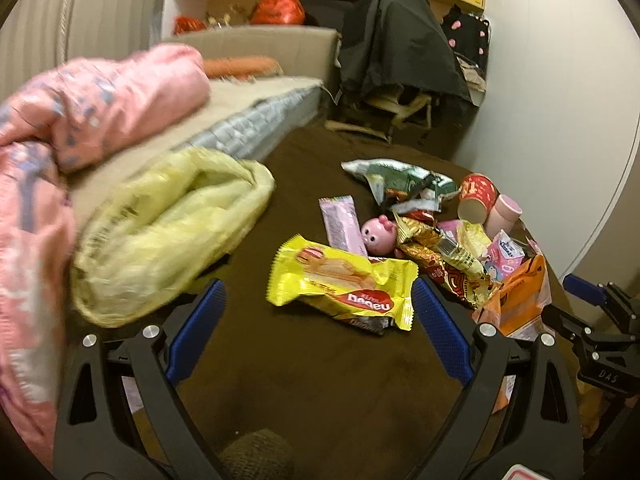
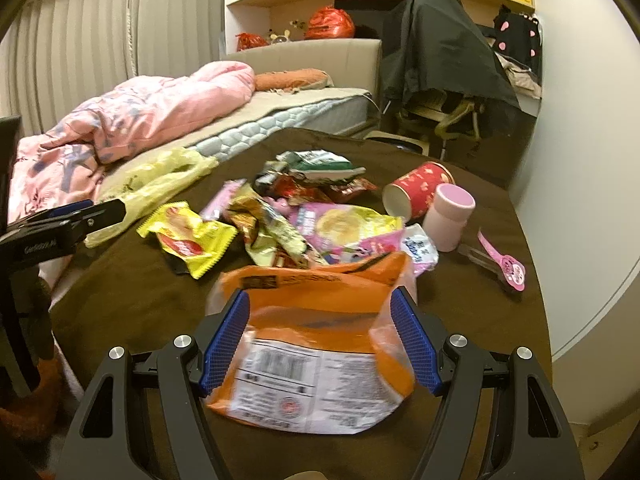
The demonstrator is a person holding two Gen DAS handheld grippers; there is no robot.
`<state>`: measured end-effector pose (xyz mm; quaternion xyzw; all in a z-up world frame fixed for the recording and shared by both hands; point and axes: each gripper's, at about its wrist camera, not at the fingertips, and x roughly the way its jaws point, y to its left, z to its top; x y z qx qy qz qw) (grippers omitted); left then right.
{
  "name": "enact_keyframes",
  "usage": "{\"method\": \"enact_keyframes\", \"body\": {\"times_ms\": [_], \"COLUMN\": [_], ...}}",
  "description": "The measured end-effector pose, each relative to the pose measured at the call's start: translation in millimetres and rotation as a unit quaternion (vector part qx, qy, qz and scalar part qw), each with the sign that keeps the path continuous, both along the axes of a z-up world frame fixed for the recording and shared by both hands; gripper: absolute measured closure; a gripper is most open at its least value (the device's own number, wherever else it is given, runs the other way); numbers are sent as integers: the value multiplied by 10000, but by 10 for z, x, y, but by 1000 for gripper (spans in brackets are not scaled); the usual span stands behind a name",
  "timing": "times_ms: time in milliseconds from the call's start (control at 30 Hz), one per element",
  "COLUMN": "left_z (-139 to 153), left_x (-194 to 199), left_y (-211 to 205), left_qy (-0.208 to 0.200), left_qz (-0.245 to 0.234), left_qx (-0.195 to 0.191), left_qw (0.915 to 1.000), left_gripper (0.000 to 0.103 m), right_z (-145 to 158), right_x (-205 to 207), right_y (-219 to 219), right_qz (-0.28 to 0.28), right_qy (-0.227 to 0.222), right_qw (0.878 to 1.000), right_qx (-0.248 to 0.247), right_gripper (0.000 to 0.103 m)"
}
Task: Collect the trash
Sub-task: 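Reach the left tool to the yellow wafer wrapper while the right tool grasps the red paper cup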
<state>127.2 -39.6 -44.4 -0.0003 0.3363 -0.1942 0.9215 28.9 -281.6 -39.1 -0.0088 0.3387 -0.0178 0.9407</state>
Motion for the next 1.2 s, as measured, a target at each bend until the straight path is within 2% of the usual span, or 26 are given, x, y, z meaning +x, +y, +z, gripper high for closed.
{"method": "enact_keyframes", "body": {"times_ms": [133, 233, 367, 500, 633, 733, 967, 1067, 1133, 1200], "left_z": [-79, -54, 8, -39, -96, -102, -168, -173, -193, -232], "left_x": [238, 361, 402, 504, 678, 734, 764, 794, 813, 841], "left_y": [-119, -238, -387, -484, -533, -533, -465, -346, -278, -225], "left_qy": [95, 253, 158, 192, 460, 448, 506, 528, 564, 634], "left_qz": [-213, -430, -604, -651, -656, -556, -532, -403, -342, -311], "left_qx": [25, -5, 23, 40, -48, -131, 92, 31, -21, -50], "left_qw": [9997, 9988, 9980, 9977, 9968, 9974, 9973, 9978, 9978, 9975], "left_gripper": [10, 10, 10, 12, 16, 16, 20, 20, 20, 24], "right_z": [-34, -18, -39, 19, 128, 150, -7, -111, -132, -145], "right_x": [61, 111, 266, 541, 987, 1359, 2153, 2327, 2359, 2399], "right_y": [-185, -438, -789, -1134, -1316, -1436, -1510, -1591, -1619, -1581], "right_qz": [-126, -431, -778, -886, -928, -1012, -1249, -1264, -1204, -1083], "right_qy": [87, 0, -79, -84, -165, -193, 351, 634, 649, 752], "right_qw": [9998, 9989, 9962, 9960, 9955, 9940, 9905, 9881, 9872, 9878], "right_qx": [-123, -203, -371, -10, 20, 375, 453, 600, 814, 825], "right_gripper": [34, 34, 34, 34, 34, 34, 34, 34, 34, 34]}}
